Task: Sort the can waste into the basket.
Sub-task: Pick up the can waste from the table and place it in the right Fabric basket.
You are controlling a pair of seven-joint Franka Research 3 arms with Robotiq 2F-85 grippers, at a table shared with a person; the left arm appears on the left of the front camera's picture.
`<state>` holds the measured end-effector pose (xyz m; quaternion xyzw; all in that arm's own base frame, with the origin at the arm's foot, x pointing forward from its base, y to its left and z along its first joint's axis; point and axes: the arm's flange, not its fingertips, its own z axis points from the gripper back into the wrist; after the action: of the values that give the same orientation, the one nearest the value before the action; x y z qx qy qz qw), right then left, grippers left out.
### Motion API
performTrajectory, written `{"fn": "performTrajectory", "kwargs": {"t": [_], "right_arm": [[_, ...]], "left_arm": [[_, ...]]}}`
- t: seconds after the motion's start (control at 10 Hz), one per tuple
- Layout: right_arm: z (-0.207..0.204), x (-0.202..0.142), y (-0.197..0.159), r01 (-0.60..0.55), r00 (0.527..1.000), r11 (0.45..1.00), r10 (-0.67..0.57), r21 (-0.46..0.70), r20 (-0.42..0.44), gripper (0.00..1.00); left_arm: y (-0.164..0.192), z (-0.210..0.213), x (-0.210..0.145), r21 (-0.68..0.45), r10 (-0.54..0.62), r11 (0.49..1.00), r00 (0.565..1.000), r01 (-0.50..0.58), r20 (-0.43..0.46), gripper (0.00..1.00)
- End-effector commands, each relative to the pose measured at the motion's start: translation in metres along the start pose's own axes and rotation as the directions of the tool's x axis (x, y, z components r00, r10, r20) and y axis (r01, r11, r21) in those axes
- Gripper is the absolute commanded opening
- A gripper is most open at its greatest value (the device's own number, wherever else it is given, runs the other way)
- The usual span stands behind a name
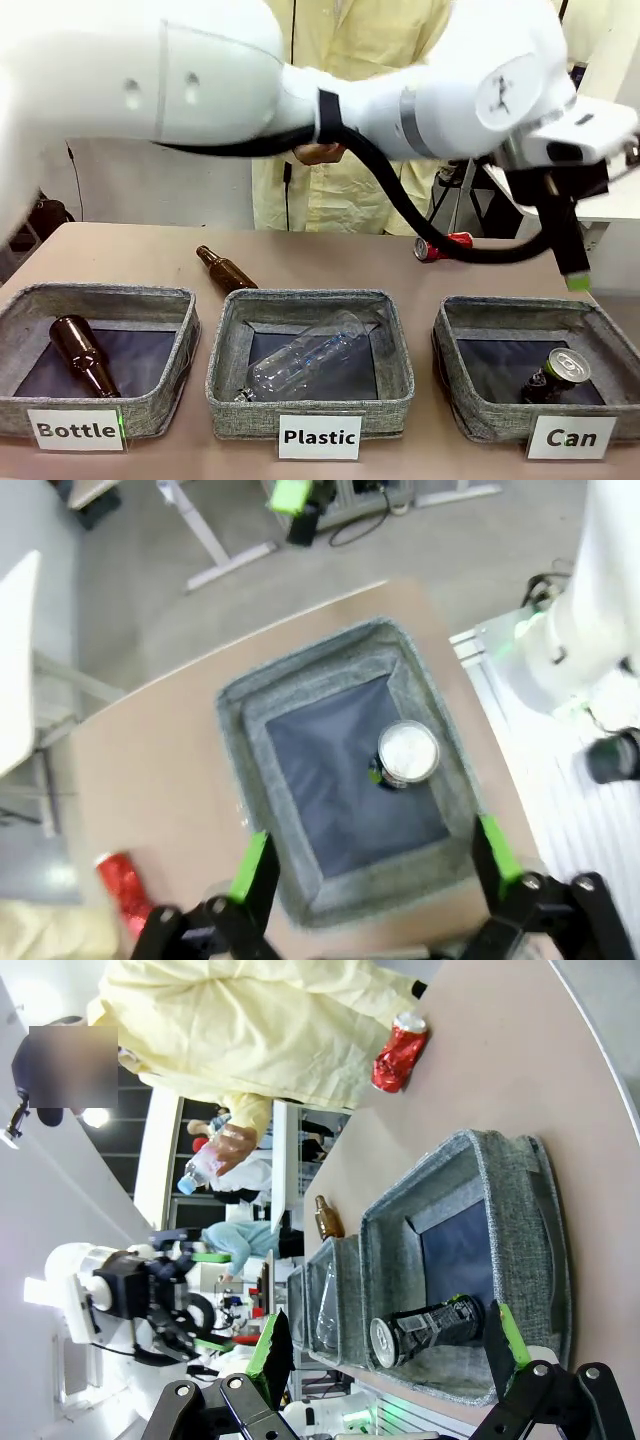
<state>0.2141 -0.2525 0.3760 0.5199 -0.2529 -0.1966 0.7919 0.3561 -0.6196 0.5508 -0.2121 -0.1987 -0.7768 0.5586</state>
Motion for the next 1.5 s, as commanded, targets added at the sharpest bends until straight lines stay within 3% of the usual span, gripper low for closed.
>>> {"fn": "performTrajectory", "kwargs": {"t": [0.0, 0.2, 0.3, 0.4, 0.6, 0.8, 0.9, 1.0, 1.2, 1.4], "right_arm": [[0.000, 0.002, 0.001, -0.026, 1.000, 0.999, 0.025, 0.019, 0.016, 1.00], [0.000, 0.002, 0.001, -0.026, 1.000, 0.999, 0.025, 0.019, 0.016, 1.00], [0.000, 0.002, 0.001, -0.026, 1.000, 0.999, 0.025, 0.019, 0.016, 1.00], [0.000, 0.002, 0.001, -0.026, 1.000, 0.999, 0.025, 0.019, 0.016, 1.00], [0.000, 0.002, 0.001, -0.026, 1.000, 0.999, 0.025, 0.019, 0.016, 1.00], [0.000, 0.002, 0.001, -0.026, 1.000, 0.999, 0.025, 0.019, 0.016, 1.00], [0.000, 0.002, 0.001, -0.026, 1.000, 0.999, 0.025, 0.019, 0.016, 1.00], [0.000, 0.002, 0.001, -0.026, 1.000, 0.999, 0.025, 0.019, 0.016, 1.00], [0.000, 0.002, 0.001, -0.026, 1.000, 0.999, 0.025, 0.019, 0.016, 1.00], [0.000, 0.002, 0.001, -0.026, 1.000, 0.999, 0.025, 0.019, 0.016, 1.00]], "left_arm": [[-0.053, 0.096, -0.049, -0.003, 0.030, 1.000, 0.999, -0.030, 0.030, 1.00], [-0.090, 0.164, -0.112, -0.031, 0.130, 0.991, 0.987, -0.127, 0.098, 1.00], [-0.104, 0.193, -0.149, -0.061, 0.155, 0.987, 0.971, -0.146, 0.183, 1.00], [-0.118, 0.221, -0.194, -0.055, 0.235, 0.972, 0.936, -0.229, 0.262, 1.00], [-0.154, 0.259, -0.283, -0.039, 0.397, 0.907, 0.820, -0.419, 0.412, 1.00], [-0.198, 0.270, -0.360, -0.081, 0.600, 0.753, 0.631, -0.653, 0.492, 1.00], [-0.230, 0.266, -0.401, -0.156, 0.695, 0.652, 0.503, -0.742, 0.514, 1.00], [-0.251, 0.263, -0.425, -0.227, 0.725, 0.619, 0.436, -0.752, 0.533, 1.00], [-0.289, 0.258, -0.467, -0.369, 0.822, 0.475, 0.253, -0.799, 0.509, 1.00], [-0.317, 0.246, -0.498, -0.557, 0.891, 0.326, 0.052, -0.764, 0.451, 1.00]]}}
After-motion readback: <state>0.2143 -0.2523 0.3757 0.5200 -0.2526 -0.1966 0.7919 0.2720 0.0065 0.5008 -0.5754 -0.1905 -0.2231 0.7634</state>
